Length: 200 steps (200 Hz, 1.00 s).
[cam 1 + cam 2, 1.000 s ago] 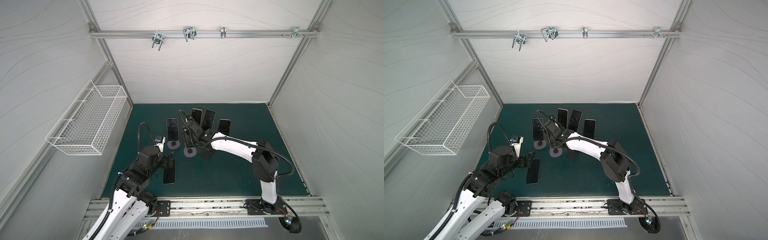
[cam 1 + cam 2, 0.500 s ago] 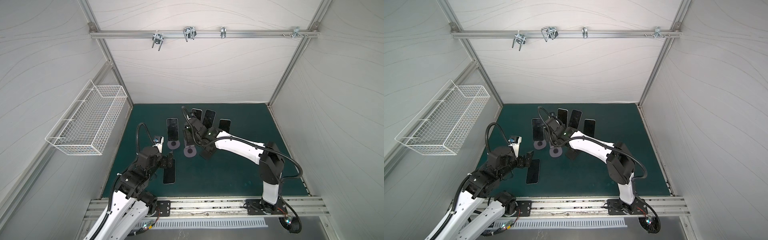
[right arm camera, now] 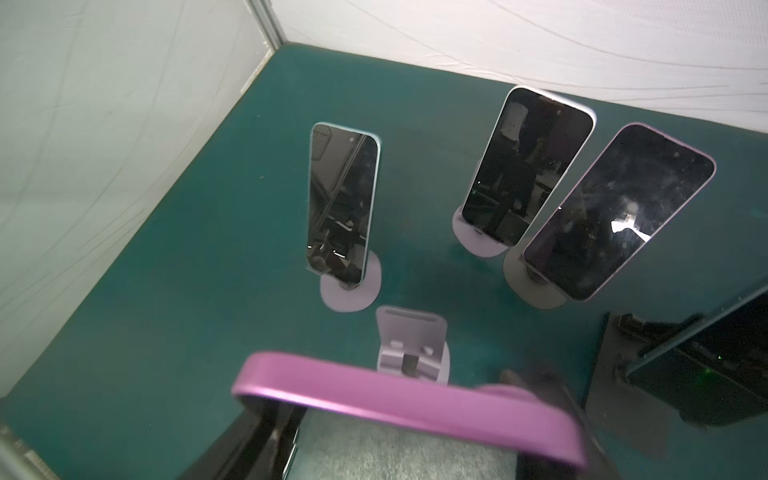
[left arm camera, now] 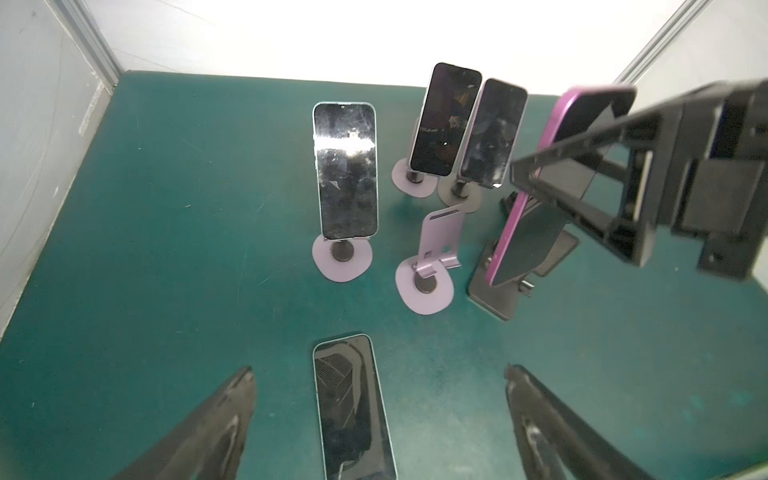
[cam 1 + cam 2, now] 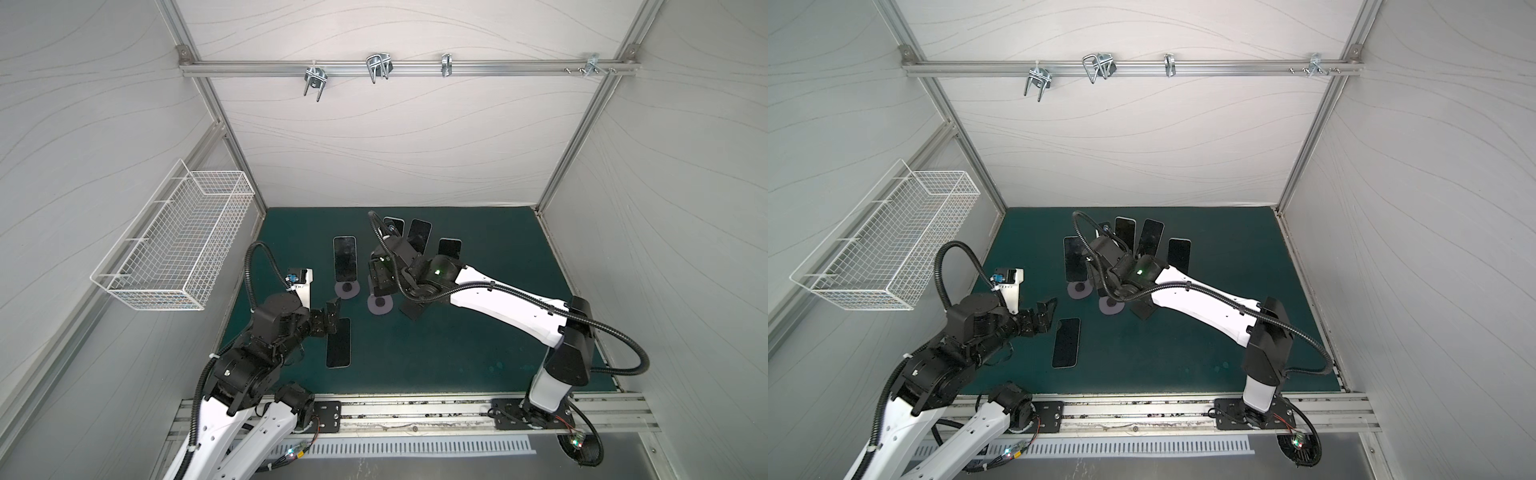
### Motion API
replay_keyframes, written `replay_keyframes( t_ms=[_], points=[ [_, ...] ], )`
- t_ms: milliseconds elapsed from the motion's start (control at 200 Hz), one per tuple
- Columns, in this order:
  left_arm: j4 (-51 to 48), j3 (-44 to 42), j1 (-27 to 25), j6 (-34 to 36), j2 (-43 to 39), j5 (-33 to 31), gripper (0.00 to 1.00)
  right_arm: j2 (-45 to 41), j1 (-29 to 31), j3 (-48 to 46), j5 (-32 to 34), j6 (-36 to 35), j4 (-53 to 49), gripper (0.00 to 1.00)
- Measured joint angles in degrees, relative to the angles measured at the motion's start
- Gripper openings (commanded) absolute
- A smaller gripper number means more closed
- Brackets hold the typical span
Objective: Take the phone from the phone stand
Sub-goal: 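Carry the pink-framed phone toward the robot and lower it beside the mint-green phone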
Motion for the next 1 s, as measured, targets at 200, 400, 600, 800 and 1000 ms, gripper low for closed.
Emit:
replay_keyframes(
  t_ms=[200, 400, 600, 800, 1000],
  points=[
    [-7.96, 5.9, 0.0, -4.57, 2.05, 2.12, 0.92, -2.84, 3.78, -0.85, 0.28, 4.33, -4.9, 0.47],
    [-14.95, 10.58, 0.0, -8.94, 2.89, 2.95, 0.9, -4.72, 7.41, -3.69, 0.24, 9.7, -8.98, 0.47],
    [-20.72, 11.08, 0.0, -12.83, 2.84, 4.24, 0.9, -5.38, 10.12, -6.49, -1.77, 14.97, -11.43, 0.47],
    [-23.26, 9.16, 0.0, -15.52, 1.05, 7.28, 0.91, -5.33, 10.82, -8.52, -5.57, 18.43, -12.15, 0.48],
    [-23.41, 3.02, 0.0, -15.96, -2.14, 9.49, 0.91, -3.85, 10.82, -10.71, -9.55, 21.2, -11.02, 0.48]
  ],
)
